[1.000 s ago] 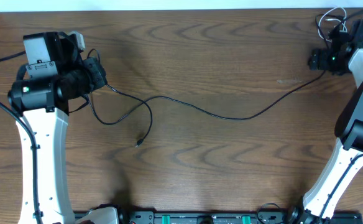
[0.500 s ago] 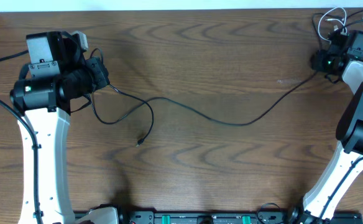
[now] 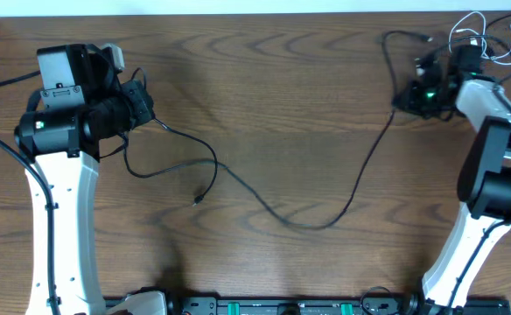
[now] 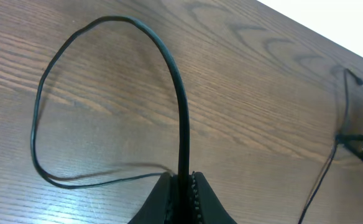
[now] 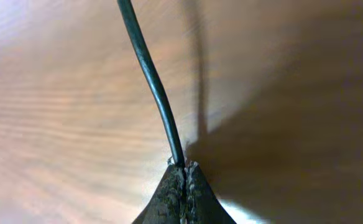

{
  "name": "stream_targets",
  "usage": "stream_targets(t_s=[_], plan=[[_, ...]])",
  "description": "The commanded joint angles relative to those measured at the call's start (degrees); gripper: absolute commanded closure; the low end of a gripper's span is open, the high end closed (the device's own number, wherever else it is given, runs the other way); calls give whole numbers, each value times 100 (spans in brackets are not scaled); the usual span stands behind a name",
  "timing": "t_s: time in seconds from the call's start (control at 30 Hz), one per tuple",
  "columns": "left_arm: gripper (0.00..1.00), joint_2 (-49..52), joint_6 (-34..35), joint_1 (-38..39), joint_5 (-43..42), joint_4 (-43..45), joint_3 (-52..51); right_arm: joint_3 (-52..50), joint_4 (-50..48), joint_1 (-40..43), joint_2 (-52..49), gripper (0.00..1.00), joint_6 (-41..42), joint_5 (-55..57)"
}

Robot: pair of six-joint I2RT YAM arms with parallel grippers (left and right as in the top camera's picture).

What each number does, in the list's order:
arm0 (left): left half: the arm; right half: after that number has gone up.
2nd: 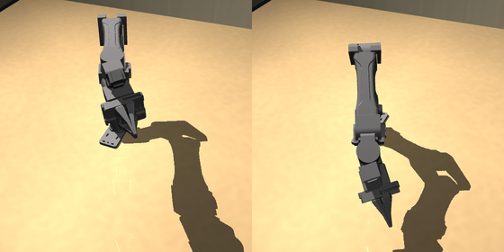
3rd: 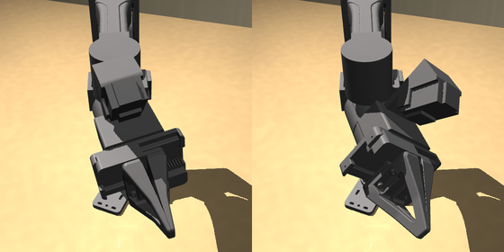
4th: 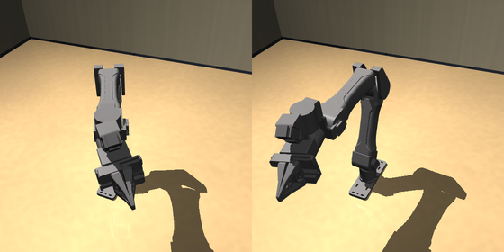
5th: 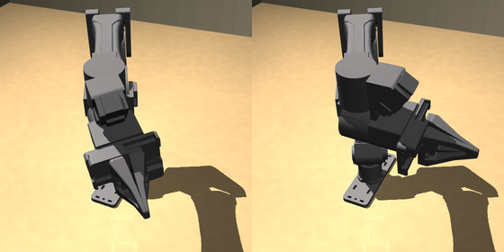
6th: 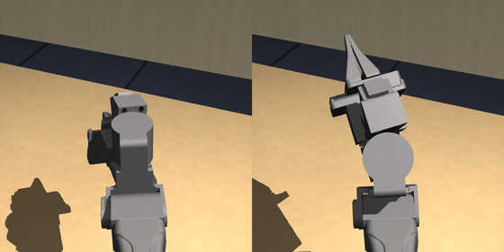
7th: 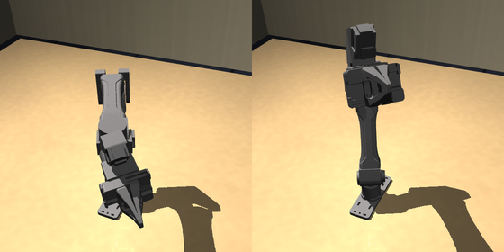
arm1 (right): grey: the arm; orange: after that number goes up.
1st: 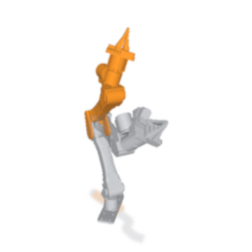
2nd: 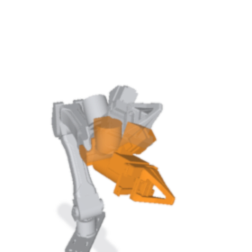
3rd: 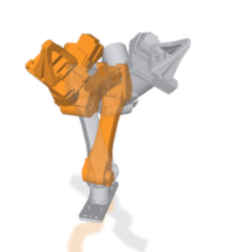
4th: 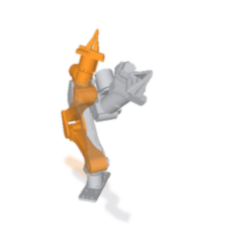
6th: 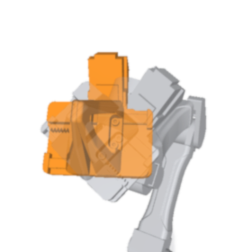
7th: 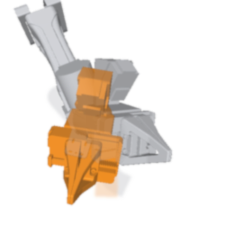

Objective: Untangle cables

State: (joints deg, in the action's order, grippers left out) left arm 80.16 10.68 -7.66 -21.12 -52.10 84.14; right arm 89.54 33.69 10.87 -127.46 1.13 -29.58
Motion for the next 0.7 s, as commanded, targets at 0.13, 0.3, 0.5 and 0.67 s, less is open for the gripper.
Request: stream_targets(t_s=[0.13,0.3,0.5,0.67], plan=[[92,46,164,597,-437,597,48,-39,603,-911,1526,99,7,-28],[93,70,909,1290,-669,1462,48,-39,938,-1180,2321,99,15,116],[93,70,1797,2304,-680,2243,48,-39,1279,-1185,2833,99,133,138],[92,63,1923,2894,-883,2855,48,-39,1421,-1231,2846,99,157,-66]])
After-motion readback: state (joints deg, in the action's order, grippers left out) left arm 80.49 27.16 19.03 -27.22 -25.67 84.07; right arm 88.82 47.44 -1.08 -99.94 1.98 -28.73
